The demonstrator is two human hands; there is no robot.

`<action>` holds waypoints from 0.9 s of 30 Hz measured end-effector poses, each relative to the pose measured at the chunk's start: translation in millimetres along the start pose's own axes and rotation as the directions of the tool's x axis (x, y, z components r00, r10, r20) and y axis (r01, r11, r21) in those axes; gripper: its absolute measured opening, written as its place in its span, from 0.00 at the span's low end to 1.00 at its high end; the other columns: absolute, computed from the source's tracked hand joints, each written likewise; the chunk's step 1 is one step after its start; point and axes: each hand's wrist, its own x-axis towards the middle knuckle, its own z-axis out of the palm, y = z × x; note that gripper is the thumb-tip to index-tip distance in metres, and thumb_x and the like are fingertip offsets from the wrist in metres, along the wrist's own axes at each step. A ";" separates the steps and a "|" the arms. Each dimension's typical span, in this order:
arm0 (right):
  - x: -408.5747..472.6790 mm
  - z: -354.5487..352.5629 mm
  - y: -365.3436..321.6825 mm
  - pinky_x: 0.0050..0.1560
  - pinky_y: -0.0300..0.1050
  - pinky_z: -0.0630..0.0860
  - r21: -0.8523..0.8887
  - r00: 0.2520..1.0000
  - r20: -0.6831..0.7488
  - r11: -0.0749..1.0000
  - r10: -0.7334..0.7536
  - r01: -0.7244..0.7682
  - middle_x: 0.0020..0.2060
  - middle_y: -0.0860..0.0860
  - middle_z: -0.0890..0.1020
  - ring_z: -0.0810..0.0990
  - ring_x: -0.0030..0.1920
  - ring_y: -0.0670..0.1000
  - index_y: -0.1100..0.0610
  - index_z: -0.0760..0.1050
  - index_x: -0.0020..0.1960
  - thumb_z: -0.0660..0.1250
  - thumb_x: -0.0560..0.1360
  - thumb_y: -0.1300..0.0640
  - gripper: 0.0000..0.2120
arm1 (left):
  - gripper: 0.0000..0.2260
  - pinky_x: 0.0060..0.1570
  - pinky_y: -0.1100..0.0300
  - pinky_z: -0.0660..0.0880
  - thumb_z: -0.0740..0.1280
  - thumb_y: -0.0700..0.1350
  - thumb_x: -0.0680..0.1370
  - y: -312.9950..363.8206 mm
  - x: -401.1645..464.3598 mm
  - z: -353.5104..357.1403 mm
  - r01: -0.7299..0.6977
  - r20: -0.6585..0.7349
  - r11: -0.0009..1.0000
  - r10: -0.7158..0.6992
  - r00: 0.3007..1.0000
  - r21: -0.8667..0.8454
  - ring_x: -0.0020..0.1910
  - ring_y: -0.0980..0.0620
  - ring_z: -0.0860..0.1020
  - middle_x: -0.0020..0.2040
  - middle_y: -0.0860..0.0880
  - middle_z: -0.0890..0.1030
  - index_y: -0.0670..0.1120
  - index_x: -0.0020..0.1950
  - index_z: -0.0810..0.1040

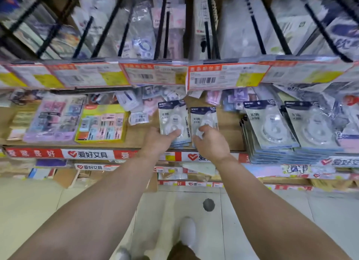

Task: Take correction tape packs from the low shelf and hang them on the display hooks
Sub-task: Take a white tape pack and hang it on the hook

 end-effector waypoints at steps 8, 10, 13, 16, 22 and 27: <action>5.6 8.2 -21.6 0.54 0.46 0.74 0.088 0.998 0.051 0.996 -0.032 0.028 0.57 0.56 0.82 0.79 0.57 0.58 0.60 0.75 0.64 0.61 0.81 0.54 0.16 | 0.19 0.52 0.57 0.74 0.75 0.55 0.73 -3.9 4.6 -16.1 0.035 0.017 0.998 -0.034 0.999 -0.048 0.50 0.46 0.79 0.53 0.47 0.81 0.46 0.57 0.78; 6.1 12.0 -25.4 0.52 0.45 0.76 0.127 0.998 0.058 0.992 -0.021 0.013 0.54 0.56 0.82 0.79 0.54 0.57 0.60 0.75 0.64 0.61 0.80 0.53 0.16 | 0.14 0.49 0.57 0.75 0.76 0.53 0.73 -6.6 6.7 -17.7 0.033 0.018 0.996 -0.031 0.999 -0.079 0.46 0.48 0.79 0.52 0.46 0.82 0.47 0.50 0.77; 4.4 14.8 -27.7 0.55 0.46 0.76 0.222 0.997 0.074 0.975 0.002 -0.018 0.54 0.55 0.83 0.80 0.55 0.56 0.60 0.76 0.65 0.64 0.80 0.51 0.18 | 0.13 0.44 0.59 0.74 0.76 0.52 0.73 -9.4 4.6 -20.3 0.023 0.021 0.995 -0.021 1.000 -0.102 0.43 0.48 0.80 0.53 0.44 0.84 0.46 0.51 0.79; 0.1 17.7 -28.5 0.56 0.44 0.75 0.294 0.995 0.094 0.953 0.039 -0.065 0.51 0.53 0.82 0.80 0.55 0.55 0.61 0.76 0.64 0.67 0.78 0.47 0.21 | 0.19 0.34 0.61 0.72 0.76 0.52 0.73 -13.4 -0.2 -24.2 0.003 0.026 0.993 0.000 1.000 -0.116 0.46 0.48 0.82 0.52 0.45 0.83 0.43 0.58 0.78; -13.0 28.5 -33.7 0.50 0.48 0.74 0.435 0.986 0.131 0.887 0.106 -0.153 0.57 0.55 0.81 0.74 0.48 0.53 0.61 0.68 0.72 0.70 0.75 0.43 0.33 | 0.13 0.37 0.61 0.75 0.75 0.48 0.75 -23.9 -13.7 -37.9 -0.048 0.078 0.972 0.068 0.995 -0.231 0.43 0.55 0.80 0.49 0.50 0.82 0.47 0.56 0.78; -30.3 33.1 -49.0 0.54 0.51 0.80 0.539 0.990 0.097 0.831 0.098 -0.135 0.56 0.55 0.80 0.80 0.50 0.54 0.57 0.65 0.71 0.71 0.76 0.48 0.29 | 0.10 0.30 0.62 0.78 0.75 0.46 0.75 -37.6 -29.8 -62.3 -0.087 0.089 0.946 0.121 0.989 -0.312 0.45 0.53 0.81 0.50 0.50 0.83 0.51 0.54 0.77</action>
